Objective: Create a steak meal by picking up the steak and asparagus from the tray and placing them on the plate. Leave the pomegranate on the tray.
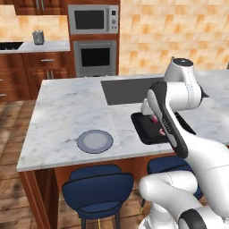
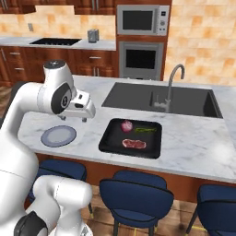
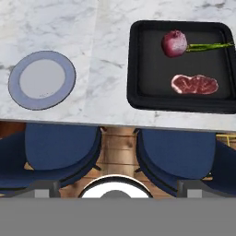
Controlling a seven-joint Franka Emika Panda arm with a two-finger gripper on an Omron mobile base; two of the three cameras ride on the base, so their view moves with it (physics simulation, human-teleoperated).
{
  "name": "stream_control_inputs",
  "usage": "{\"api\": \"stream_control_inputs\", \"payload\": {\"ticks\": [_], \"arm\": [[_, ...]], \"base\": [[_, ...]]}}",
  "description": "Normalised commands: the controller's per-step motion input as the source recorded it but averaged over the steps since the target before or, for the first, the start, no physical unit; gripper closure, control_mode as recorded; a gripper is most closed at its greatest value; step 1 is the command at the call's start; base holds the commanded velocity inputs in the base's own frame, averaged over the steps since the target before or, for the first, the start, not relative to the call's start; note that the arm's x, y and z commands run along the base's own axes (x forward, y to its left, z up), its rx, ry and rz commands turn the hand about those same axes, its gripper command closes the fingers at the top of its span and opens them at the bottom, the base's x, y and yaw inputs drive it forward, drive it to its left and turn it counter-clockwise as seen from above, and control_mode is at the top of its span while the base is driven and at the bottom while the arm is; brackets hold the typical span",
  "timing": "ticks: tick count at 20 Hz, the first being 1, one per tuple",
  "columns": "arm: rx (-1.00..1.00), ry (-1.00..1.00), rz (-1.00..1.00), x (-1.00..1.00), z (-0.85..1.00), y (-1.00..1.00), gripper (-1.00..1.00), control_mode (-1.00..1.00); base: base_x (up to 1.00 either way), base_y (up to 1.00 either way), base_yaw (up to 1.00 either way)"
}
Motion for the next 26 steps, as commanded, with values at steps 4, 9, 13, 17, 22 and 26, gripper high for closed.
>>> {"api": "stream_control_inputs", "payload": {"ticks": [4, 9, 13, 17, 22, 26], "arm": [[0.00, 0.00, 0.00, 0.00, 0.00, 0.00, -1.00, 1.00], [0.00, 0.00, -0.01, 0.33, 0.00, 0.09, -1.00, -1.00], [0.00, 0.00, -0.06, 0.47, -0.02, -0.01, -1.00, -1.00], [0.01, 0.00, -0.09, 0.30, -0.02, -0.18, -1.00, -1.00], [0.04, 0.00, -0.10, 0.22, 0.00, -0.26, -1.00, -1.00], [0.04, 0.03, -0.11, 0.21, -0.05, -0.37, -1.00, -1.00]], "base": [[0.83, 0.18, -0.02], [0.30, 0.09, -0.01], [0.00, 0.00, 0.00], [0.00, 0.00, 0.00], [0.00, 0.00, 0.00], [0.00, 0.00, 0.00]]}}
